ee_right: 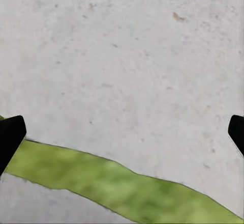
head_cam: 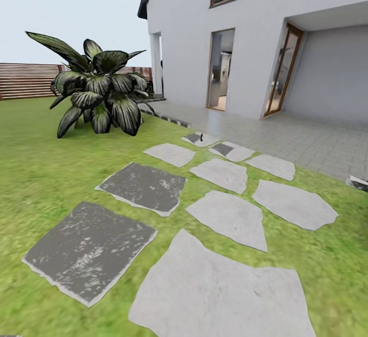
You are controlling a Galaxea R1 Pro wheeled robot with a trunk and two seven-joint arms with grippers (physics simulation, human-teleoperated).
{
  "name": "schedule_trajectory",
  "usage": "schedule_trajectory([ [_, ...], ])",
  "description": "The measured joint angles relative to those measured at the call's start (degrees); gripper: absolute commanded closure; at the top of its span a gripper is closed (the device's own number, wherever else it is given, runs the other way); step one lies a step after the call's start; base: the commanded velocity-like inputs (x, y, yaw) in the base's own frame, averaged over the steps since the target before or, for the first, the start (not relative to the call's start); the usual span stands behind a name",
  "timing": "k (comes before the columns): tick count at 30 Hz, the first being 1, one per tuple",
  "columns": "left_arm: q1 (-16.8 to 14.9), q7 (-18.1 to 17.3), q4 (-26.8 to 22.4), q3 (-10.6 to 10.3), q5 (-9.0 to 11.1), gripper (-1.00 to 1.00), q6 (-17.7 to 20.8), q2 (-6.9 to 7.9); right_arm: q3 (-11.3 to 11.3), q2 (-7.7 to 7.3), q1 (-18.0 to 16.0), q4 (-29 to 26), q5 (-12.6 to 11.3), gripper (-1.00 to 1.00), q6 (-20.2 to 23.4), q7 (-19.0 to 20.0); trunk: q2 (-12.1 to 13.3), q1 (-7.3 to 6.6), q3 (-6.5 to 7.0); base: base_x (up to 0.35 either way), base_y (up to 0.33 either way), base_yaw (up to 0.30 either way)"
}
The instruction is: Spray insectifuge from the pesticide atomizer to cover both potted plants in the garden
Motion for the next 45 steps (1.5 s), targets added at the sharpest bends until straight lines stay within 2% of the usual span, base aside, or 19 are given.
schedule_trajectory([
  [45,0.0,0.0,0.0,0.0,0.0,-1.0,0.0,0.0,0.3,0.09,0.0,0.2,0.1,-1.0,0.0,0.1,0.0,0.0,0.0,0.338,0.0,0.0],
])
